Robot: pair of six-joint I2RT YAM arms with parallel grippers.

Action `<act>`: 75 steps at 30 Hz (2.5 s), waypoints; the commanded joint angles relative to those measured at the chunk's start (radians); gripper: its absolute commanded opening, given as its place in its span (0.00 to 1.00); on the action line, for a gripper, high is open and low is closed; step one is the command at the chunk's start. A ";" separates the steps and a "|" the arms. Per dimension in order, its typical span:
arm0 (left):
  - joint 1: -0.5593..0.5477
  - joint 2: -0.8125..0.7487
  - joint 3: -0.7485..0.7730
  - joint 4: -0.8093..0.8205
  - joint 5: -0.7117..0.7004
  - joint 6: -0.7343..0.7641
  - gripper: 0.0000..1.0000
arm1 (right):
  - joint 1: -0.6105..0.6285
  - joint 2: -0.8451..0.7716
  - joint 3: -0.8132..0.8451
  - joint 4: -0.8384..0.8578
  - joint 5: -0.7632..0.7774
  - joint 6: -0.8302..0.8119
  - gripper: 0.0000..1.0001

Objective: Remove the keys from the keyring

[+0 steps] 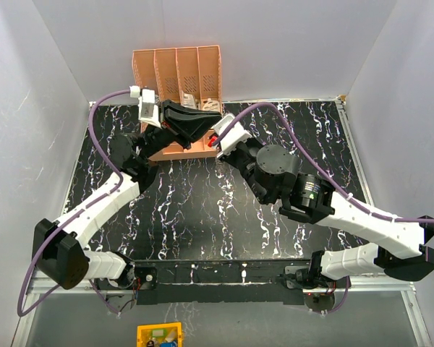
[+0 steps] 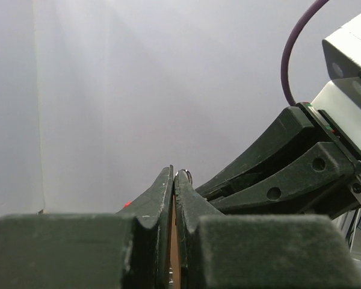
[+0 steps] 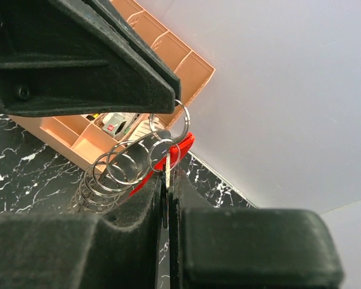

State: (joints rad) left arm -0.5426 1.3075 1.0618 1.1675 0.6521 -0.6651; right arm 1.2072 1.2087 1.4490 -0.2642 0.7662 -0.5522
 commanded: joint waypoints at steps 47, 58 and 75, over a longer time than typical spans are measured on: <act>0.005 -0.178 0.092 -0.631 -0.185 0.422 0.43 | 0.000 0.147 0.466 -0.535 -0.172 -0.156 0.00; 0.006 -0.183 0.026 -0.591 -0.102 0.300 0.45 | 0.000 0.132 0.411 -0.471 -0.127 -0.169 0.00; 0.005 -0.239 -0.166 -0.349 -0.049 0.163 0.55 | 0.000 0.118 0.376 -0.425 -0.092 -0.171 0.00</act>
State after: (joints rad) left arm -0.5388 1.0950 0.9134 0.6662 0.5705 -0.4397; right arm 1.2087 1.3621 1.8336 -0.7727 0.6518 -0.7174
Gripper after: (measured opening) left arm 0.518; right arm 0.035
